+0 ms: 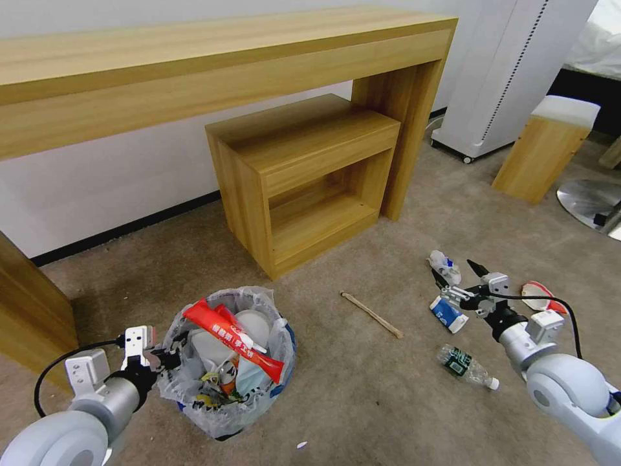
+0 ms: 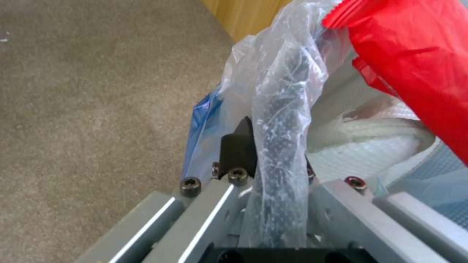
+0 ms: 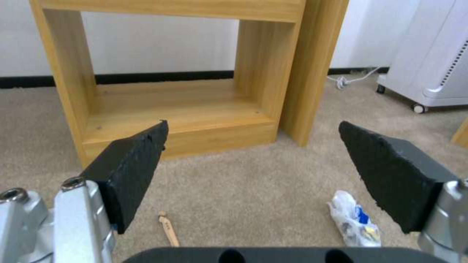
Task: Pick up the trash bin and place the garbage on the floor into it.
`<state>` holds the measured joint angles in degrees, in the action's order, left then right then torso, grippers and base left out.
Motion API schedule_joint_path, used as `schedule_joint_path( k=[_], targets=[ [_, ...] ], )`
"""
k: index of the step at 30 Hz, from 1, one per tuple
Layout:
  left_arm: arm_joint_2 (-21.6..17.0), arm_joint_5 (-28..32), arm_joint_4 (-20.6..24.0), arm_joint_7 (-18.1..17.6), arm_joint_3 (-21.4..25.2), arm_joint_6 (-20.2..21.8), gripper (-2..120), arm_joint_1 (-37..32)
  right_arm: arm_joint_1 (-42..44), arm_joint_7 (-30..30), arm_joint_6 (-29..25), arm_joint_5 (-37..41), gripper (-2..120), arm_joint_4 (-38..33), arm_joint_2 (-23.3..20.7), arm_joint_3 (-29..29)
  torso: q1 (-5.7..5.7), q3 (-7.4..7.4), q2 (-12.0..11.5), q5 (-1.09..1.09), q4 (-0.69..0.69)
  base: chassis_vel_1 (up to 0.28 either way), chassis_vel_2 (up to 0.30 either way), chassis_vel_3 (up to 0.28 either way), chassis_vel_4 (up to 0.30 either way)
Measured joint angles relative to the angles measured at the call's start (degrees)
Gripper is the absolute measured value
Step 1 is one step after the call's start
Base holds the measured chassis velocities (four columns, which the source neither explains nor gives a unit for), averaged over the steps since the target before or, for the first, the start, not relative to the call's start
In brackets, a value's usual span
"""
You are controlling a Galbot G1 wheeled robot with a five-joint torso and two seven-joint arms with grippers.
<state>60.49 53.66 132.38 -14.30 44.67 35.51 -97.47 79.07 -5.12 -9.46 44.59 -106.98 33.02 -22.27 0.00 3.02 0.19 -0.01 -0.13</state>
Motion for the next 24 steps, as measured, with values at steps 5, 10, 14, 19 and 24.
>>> schedule_joint_path(
  k=[5, 10, 14, 19, 24],
  targets=[
    [0.1, -0.2, 0.0, 0.1, 0.0, 0.0, 0, -0.1, 0.1, 0.6, -0.4, 0.0, 89, 0.3, 0.1, -0.1, 0.0, 0.0, 0.0, 0.01, 0.0, -0.072, -0.071, 0.076, 0.075],
    [0.3, -0.4, 0.0, 0.3, -0.1, -0.1, 0, -0.1, -0.2, 0.8, -0.8, -0.3, 89, 0.6, 0.5, 0.1, 0.0, 0.0, 0.0, 0.0, -0.01, -0.083, -0.085, 0.077, 0.071],
    [0.6, -0.8, -0.2, 0.4, -0.2, -0.4, 0, 0.1, -1.1, 0.5, -1.2, -0.9, 89, 0.9, 1.6, 1.7, 0.0, 0.0, 0.0, 0.01, -0.01, -0.032, -0.032, 0.032, 0.024],
    [0.6, -2.0, -0.3, 1.1, -0.2, -0.7, 0, 0.0, -2.1, 0.5, -1.8, -1.9, 89, 1.4, 2.7, 3.0, 0.0, 0.0, 0.0, -0.01, 0.0, 0.0, 0.0, 0.0, 0.0],
    [0.8, -2.4, -0.5, 1.4, -0.2, -0.8, 0, 0.0, -2.9, 0.9, -2.0, -2.5, 89, 1.6, 3.5, 4.1, 0.0, 0.0, 0.0, 0.0, 0.0, 0.0, 0.0, 0.0, 0.0]
  ],
)
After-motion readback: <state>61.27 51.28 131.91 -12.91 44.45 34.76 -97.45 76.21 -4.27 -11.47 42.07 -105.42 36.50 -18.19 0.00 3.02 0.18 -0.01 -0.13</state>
